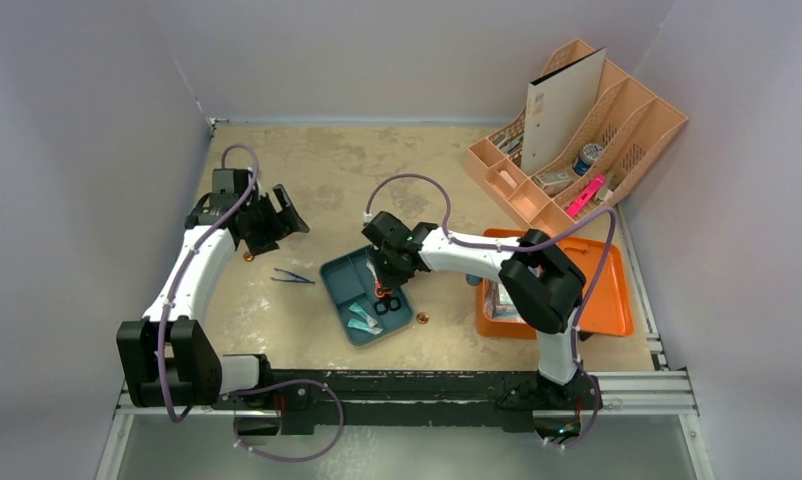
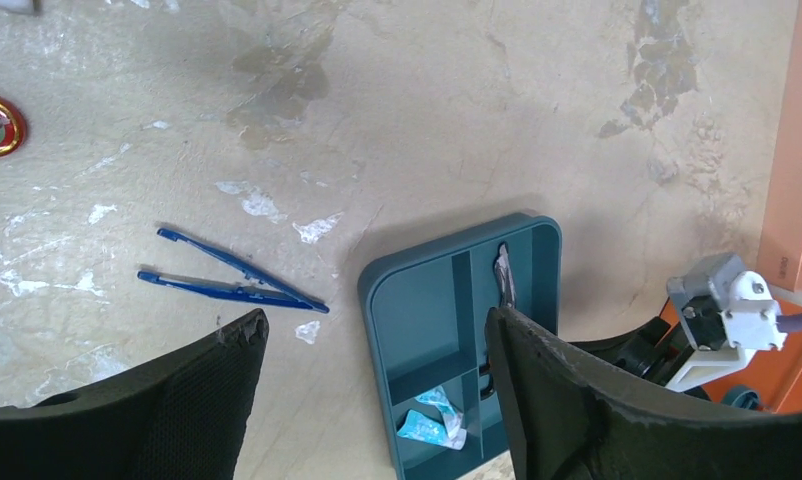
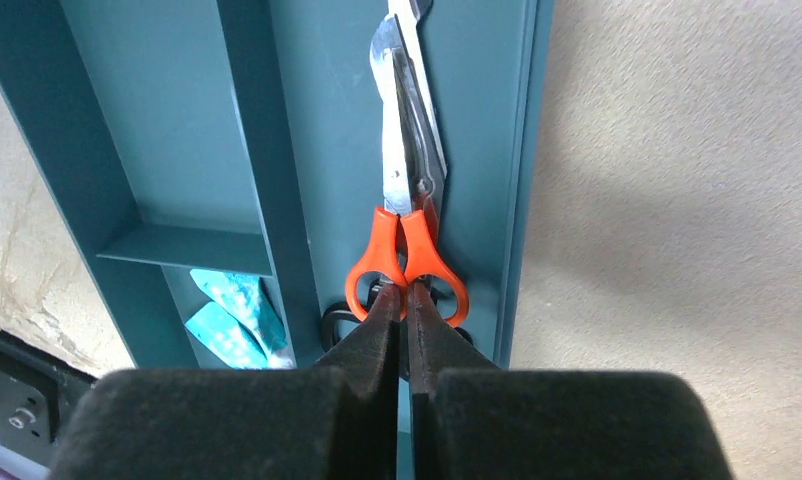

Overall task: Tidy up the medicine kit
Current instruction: Place the scissors in the medicine box compartment.

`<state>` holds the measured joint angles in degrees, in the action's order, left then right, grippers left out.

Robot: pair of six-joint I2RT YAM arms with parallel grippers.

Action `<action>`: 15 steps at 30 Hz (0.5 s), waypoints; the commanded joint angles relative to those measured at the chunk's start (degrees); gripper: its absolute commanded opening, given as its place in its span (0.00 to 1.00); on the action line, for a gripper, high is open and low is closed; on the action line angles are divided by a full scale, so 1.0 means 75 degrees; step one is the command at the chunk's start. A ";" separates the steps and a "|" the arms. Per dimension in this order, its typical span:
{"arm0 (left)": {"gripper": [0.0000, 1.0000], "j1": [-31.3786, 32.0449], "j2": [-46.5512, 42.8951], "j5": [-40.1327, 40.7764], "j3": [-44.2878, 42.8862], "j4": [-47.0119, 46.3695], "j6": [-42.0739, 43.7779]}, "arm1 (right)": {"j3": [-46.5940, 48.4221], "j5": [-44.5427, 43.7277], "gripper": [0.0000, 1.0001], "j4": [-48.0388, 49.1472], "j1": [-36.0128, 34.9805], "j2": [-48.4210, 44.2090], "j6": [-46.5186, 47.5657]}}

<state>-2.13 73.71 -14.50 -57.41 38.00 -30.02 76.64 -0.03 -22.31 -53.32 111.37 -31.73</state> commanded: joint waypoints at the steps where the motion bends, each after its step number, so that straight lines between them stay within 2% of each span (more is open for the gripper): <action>1: 0.77 -0.0056 -0.0030 0.0140 0.0136 -0.0064 -0.0358 | 0.0324 -0.0380 0.00 0.0023 -0.0051 0.0066 0.0117; 4: 0.75 -0.0056 -0.0020 0.0155 0.0355 -0.0101 -0.0652 | 0.0465 -0.0335 0.07 0.0002 -0.0045 0.0103 0.0159; 10: 0.73 -0.0056 -0.0136 0.0768 0.0672 0.0045 -0.1204 | 0.0550 -0.0159 0.28 -0.0133 -0.0052 -0.0329 0.0244; 15: 0.71 -0.0056 -0.0125 0.0914 0.0775 0.0222 -0.1552 | 0.0489 -0.0040 0.35 -0.0277 -0.0056 -0.1054 0.0333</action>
<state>-2.20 73.71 -9.91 -52.34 39.09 -38.09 78.67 -0.54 -22.85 -53.36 110.67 -30.33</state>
